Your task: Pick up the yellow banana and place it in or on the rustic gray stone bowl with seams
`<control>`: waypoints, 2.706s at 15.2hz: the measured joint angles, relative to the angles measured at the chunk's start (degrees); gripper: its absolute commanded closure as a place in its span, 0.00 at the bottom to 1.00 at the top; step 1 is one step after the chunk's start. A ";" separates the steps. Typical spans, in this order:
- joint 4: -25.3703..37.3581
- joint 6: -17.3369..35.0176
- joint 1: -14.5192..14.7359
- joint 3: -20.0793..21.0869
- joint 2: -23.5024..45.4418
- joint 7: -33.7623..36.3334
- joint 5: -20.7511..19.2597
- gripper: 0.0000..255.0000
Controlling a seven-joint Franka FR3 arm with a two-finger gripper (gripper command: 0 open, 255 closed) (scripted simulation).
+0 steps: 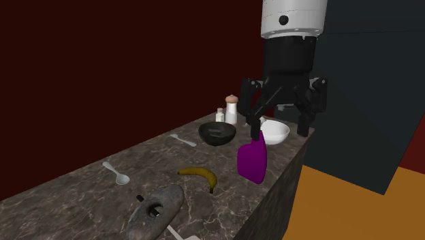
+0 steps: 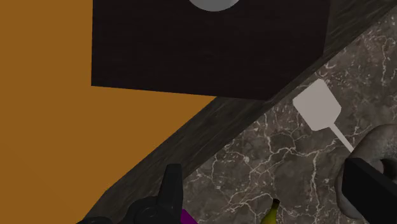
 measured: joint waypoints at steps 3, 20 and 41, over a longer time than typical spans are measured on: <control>-1.01 2.43 0.12 0.61 1.02 0.57 0.47 0.00; -7.38 40.66 1.02 9.36 26.33 8.41 3.47 0.00; -4.81 58.89 0.45 12.40 44.82 14.20 -0.97 1.00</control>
